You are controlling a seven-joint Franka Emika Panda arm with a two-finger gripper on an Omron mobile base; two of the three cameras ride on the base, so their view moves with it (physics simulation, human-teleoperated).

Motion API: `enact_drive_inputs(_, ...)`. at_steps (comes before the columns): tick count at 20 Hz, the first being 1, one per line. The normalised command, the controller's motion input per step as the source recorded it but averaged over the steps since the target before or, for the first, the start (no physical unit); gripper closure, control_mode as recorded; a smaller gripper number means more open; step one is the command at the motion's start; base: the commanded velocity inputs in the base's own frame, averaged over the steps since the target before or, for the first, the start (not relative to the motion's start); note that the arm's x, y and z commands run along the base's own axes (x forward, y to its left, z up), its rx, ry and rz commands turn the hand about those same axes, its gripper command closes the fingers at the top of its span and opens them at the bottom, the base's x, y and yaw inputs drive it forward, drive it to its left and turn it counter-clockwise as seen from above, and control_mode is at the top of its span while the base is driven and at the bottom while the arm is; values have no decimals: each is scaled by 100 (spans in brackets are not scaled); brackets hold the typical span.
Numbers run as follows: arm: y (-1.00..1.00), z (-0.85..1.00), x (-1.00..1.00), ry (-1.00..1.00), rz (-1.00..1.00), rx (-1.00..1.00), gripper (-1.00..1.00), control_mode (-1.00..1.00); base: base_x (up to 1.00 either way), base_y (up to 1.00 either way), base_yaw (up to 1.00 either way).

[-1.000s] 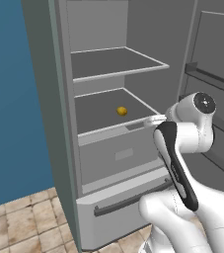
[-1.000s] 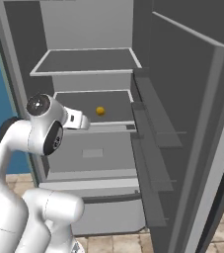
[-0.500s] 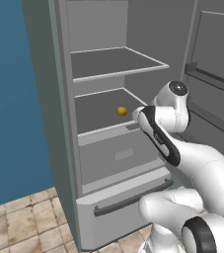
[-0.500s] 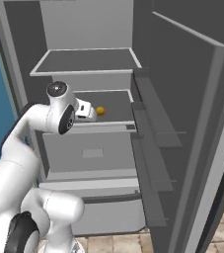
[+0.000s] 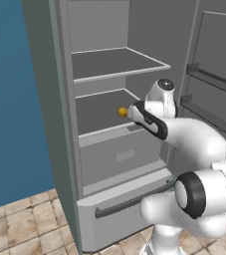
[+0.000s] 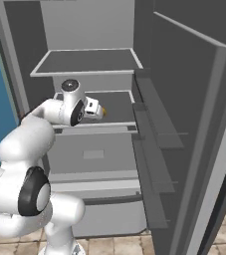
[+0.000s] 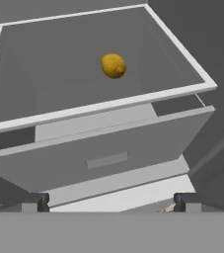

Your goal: Place one lemon and one steak in each tupperware on the nearby counter, to pack two identical lunches.

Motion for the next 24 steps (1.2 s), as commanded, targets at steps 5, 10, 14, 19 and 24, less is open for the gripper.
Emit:
enact_drive_inputs(5, 0, -27, 63, 0, 0, 0, -100, -100, 0, 0, 0)
enact_drive_inputs(10, 0, -23, 61, 0, 0, 0, -100, -100, 0, 0, 0)
enact_drive_inputs(14, 0, -22, 60, 0, 0, 0, -100, -100, 0, 0, 0)
enact_drive_inputs(19, 1, -23, 55, 2, 0, 0, -100, -100, 0, 0, 0)
enact_drive_inputs(24, 2, -27, 49, 3, 0, 0, -100, -100, 0, 0, 0)
